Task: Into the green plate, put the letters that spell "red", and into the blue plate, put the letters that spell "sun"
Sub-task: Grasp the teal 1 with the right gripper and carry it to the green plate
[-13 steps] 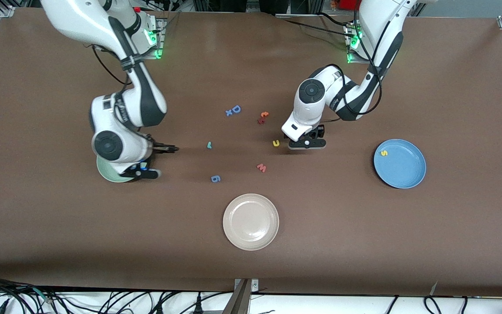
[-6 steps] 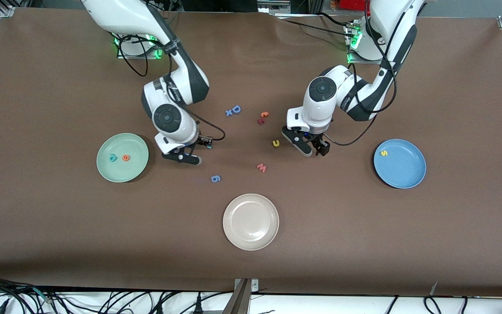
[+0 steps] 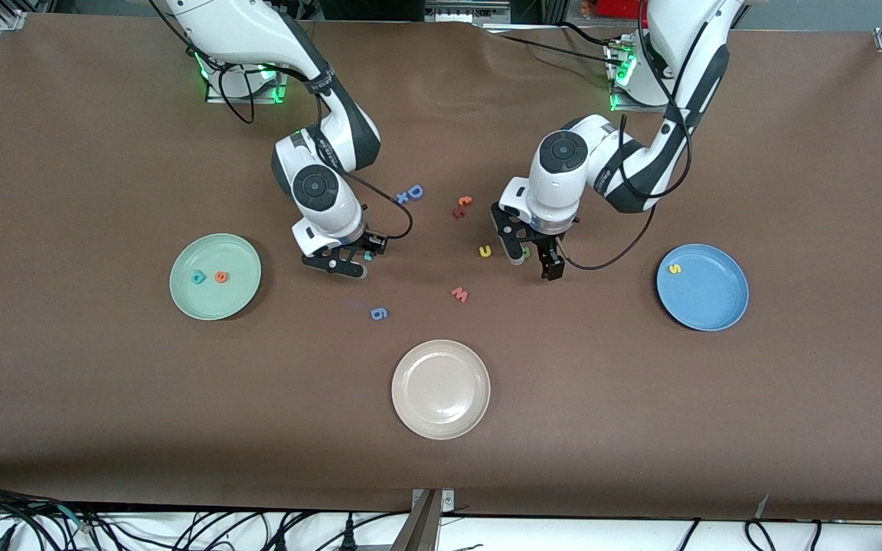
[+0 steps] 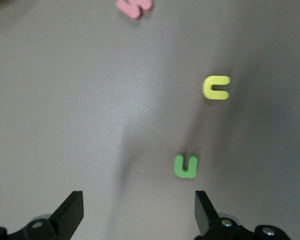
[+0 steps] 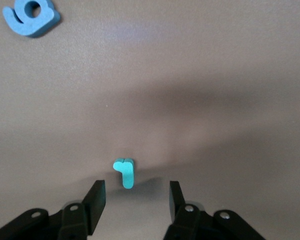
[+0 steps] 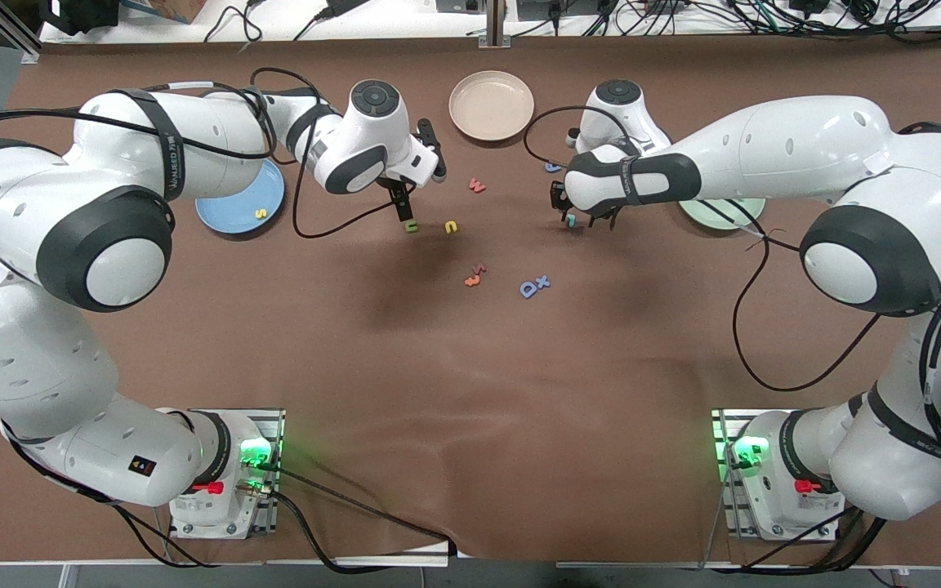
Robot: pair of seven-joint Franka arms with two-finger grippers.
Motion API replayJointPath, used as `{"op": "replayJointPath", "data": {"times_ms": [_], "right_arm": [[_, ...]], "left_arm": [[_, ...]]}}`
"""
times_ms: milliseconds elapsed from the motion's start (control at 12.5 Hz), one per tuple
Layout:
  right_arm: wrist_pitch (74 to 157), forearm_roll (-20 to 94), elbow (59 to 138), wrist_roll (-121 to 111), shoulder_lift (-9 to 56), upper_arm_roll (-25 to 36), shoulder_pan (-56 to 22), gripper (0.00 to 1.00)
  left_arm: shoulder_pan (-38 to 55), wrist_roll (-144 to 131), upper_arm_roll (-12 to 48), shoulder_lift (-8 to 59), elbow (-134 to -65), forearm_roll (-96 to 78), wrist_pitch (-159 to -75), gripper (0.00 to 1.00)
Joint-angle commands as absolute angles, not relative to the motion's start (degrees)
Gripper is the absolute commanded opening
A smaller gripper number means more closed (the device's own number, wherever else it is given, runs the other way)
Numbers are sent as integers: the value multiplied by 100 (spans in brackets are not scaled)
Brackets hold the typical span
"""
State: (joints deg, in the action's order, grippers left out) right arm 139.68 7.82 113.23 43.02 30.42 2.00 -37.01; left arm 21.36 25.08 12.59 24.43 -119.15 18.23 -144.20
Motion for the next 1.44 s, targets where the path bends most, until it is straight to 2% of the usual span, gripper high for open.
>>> {"op": "replayJointPath", "data": {"times_ms": [0,159,558,718,957,1037,1196,1356], "right_arm": [[14115,747,11426,4421,3049,220,-3744,53],[14194,738,11417,4421,3059,220,-3753,50],[14572,730,11408,4412,3199,229,-3850,50],[14581,712,11417,4395,3217,237,-3850,40],[14581,677,11417,4386,3217,237,-3850,8],[14581,651,11400,4386,3217,246,-3850,1],[14537,642,11373,4351,3156,351,-3850,0],[14363,633,11373,4176,2963,544,-3850,0]], "left_arm": [[2285,2628,1266,2688,-11953,1978,-14677,98],[2285,2628,1266,2760,-11988,1978,-14730,97],[2382,2619,1266,2891,-12032,1986,-14748,94],[2382,2619,1257,3005,-12084,1995,-14984,92],[2382,2602,1257,3041,-12138,1995,-15091,92],[2382,2602,1248,3067,-12138,1995,-15100,92],[2373,2602,1231,3094,-12164,1995,-15187,92],[2373,2602,1222,3102,-12182,1995,-15196,86]]}}
